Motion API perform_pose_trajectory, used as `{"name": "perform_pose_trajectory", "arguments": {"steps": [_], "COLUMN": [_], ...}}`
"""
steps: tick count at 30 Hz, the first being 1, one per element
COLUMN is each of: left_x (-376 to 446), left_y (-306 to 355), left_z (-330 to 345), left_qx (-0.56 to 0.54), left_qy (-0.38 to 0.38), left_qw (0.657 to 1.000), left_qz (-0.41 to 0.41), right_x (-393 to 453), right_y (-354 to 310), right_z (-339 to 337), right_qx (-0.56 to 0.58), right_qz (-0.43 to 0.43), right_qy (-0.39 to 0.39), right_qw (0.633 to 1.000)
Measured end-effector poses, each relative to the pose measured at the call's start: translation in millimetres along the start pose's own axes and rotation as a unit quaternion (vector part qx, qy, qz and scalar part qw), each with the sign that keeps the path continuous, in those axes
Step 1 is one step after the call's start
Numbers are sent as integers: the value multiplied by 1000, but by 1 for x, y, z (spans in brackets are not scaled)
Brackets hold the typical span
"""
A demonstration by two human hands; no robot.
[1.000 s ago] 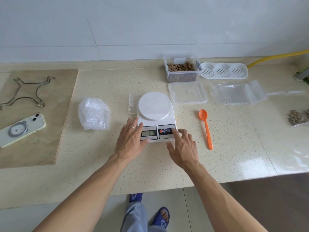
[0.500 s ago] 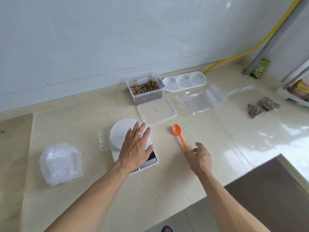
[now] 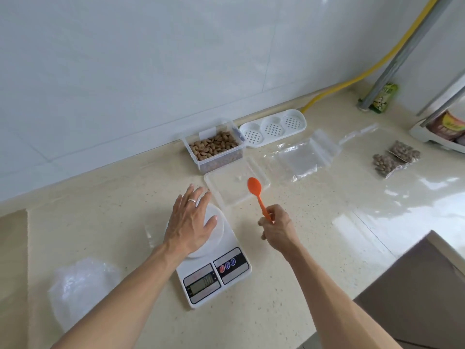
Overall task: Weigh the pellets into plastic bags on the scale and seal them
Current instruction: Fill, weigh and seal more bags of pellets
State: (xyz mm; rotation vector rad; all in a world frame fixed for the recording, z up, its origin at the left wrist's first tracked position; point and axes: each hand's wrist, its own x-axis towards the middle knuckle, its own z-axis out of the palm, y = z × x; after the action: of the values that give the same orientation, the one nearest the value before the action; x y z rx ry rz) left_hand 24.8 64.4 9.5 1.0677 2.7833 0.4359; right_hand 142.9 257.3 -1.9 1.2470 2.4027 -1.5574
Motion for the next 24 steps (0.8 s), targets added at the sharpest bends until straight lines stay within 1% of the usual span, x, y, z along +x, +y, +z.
{"name": "perform_pose_trajectory", "arguments": {"steps": [1,5,8,11,13,15,17,19,21,24], "left_x": [1,1,0,4,11,21,28,33,38,45], "left_y": [-6,-29,-43,-51,-48,-38,-26,-16,-8,-1], "left_z": [-2,-10,-13,-13,-16,-24,-35,-44,-55,-71], "left_qx": [-2,-9,-16,-34,-51,-110,-211,-311,-369,-451], "left_qy": [2,7,1,-4,-8,-13,-22,-25,-30,-61], "left_qw": [1000,999,999,998,997,992,974,944,922,880], "left_qz": [-7,-32,-51,-57,-51,-57,-85,-108,-113,-135], "right_x": [3,19,27,24,21,18,18,20,21,21], "right_y": [-10,-38,-47,-52,-58,-70,-84,-98,-108,-121], "right_z": [7,29,37,35,32,25,17,10,3,-6], "right_qx": [4,7,24,69,96,115,125,116,102,107], "right_qz": [-9,-16,10,23,11,-13,-40,-64,-82,-92], "right_qy": [-11,-9,-68,-131,-166,-193,-201,-202,-210,-254], "right_qw": [1000,1000,997,989,981,974,971,970,969,957]}}
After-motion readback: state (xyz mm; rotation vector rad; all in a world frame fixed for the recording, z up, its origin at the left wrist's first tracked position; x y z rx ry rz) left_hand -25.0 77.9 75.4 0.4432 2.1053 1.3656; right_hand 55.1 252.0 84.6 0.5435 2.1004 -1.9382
